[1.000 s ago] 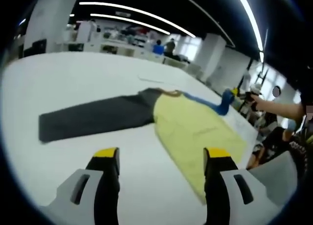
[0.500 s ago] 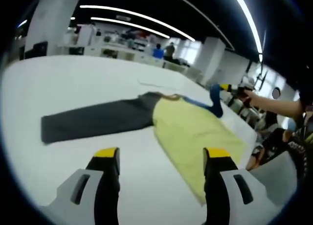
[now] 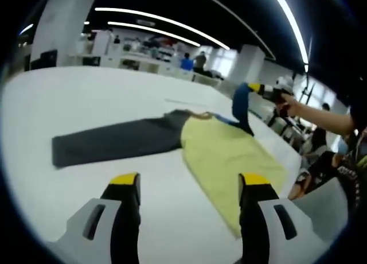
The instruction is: Fold the garment on the visible template until the final outline fits inside the template.
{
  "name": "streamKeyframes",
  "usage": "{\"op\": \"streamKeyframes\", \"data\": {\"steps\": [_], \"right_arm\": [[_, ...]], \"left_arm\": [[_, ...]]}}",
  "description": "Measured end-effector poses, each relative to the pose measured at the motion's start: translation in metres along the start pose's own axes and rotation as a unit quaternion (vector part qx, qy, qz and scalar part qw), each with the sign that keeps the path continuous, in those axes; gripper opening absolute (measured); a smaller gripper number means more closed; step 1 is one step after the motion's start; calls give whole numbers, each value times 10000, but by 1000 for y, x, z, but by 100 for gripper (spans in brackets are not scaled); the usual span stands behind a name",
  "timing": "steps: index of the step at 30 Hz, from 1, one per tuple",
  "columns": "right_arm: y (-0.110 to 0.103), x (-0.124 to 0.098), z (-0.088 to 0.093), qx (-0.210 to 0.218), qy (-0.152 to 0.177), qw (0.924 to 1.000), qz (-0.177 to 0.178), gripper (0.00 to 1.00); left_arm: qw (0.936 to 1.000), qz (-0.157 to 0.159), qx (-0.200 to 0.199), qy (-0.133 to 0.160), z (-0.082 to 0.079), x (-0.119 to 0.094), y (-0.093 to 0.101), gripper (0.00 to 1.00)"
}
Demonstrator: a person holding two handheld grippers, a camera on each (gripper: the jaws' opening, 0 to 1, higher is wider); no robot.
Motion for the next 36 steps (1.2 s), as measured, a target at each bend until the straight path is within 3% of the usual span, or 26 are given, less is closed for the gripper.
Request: {"op": "streamKeyframes", "data": {"steps": [7,18,29,36], "right_arm": [[-28,24,4,-222,-192,9989,-373,0],[-63,62,29,-303,-583,9944,-827,0],[-78,102,95,-423,-1401,9849,-920,0],[-77,120,125,-387,-1744,9795,-927,0]], "left_arm": [[10000,-41,-40,18,2,-3,-3,65],[9999,-74,-85,91,2,-5,-5,65],[9998,-91,-150,123,3,-4,-6,64],[9997,-118,-158,166,1,-5,-6,64]]}}
Point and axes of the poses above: the point that each gripper's makers call its tool centre point, and the gripper's own axes: x roughly forward along the fingers, y roughly to its right, z roughly out of its underside, the point moved 6 cm from there along -x, roughly backward along the fingers, and after that the axes turned 3 degrees about -y, right-handed, at the moved point
